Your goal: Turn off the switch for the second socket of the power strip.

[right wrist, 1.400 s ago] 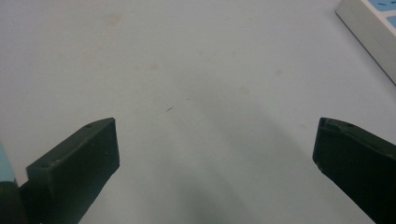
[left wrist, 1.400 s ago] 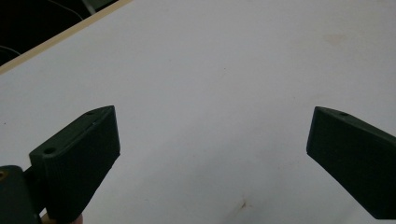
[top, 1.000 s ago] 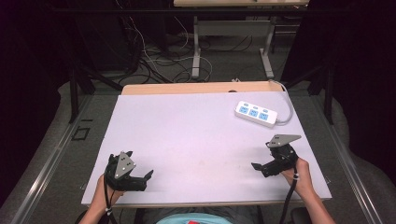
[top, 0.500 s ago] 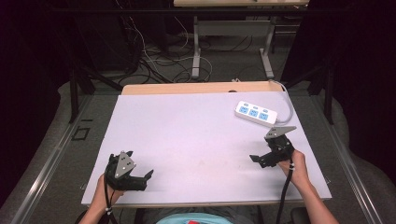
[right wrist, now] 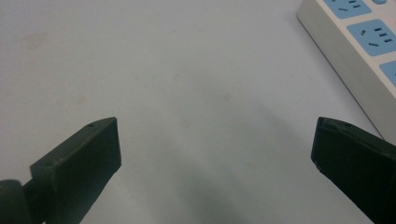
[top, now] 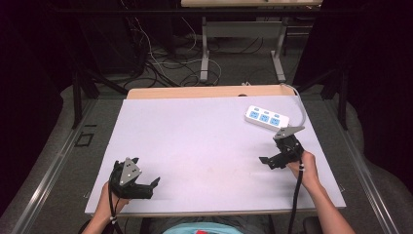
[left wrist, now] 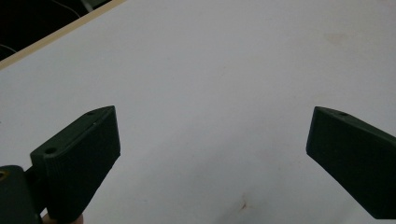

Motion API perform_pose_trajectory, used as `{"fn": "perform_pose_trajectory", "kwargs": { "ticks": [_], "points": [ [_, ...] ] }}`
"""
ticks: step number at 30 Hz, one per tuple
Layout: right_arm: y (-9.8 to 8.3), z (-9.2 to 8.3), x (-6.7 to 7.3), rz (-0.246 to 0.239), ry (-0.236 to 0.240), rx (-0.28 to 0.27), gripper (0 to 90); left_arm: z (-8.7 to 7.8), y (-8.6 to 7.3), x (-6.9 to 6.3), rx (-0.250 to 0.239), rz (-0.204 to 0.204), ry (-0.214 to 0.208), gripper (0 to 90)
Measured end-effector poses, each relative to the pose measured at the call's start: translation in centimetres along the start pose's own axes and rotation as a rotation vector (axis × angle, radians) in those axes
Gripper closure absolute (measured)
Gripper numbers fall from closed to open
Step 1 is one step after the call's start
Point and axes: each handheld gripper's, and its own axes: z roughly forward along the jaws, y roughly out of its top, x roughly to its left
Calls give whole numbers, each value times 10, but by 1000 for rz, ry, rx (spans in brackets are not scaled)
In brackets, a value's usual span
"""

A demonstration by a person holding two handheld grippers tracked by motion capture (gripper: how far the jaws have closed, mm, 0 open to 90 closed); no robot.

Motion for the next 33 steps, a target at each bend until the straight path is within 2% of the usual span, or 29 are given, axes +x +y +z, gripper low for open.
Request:
{"fn": "perform_pose_trajectory", "kwargs": {
  "ticks": [5, 16, 23, 24, 25, 28, 33],
  "points": [
    [3, 5, -6, -1, 0, 9, 12, -1, 0, 0, 2, 0, -4, 26],
    [10, 14, -23, 30, -11, 8, 11, 0, 1, 1, 14, -1, -11, 25],
    [14, 16, -34, 59, -6, 2, 10, 0, 1, 1, 17, 0, -11, 25],
    [14, 17, -35, 61, -10, 0, 10, 0, 1, 1, 19, 12, -6, 24],
    [15, 18, -38, 68, -15, 0, 11, 0, 1, 1, 18, 1, -14, 24],
    [15, 19, -41, 69, -13, 1, 10, 0, 1, 0, 17, 3, -13, 24],
    [19, 20, -49, 100, -8, 2, 9, 1, 1, 1, 10, 5, -5, 24]
  ]
}}
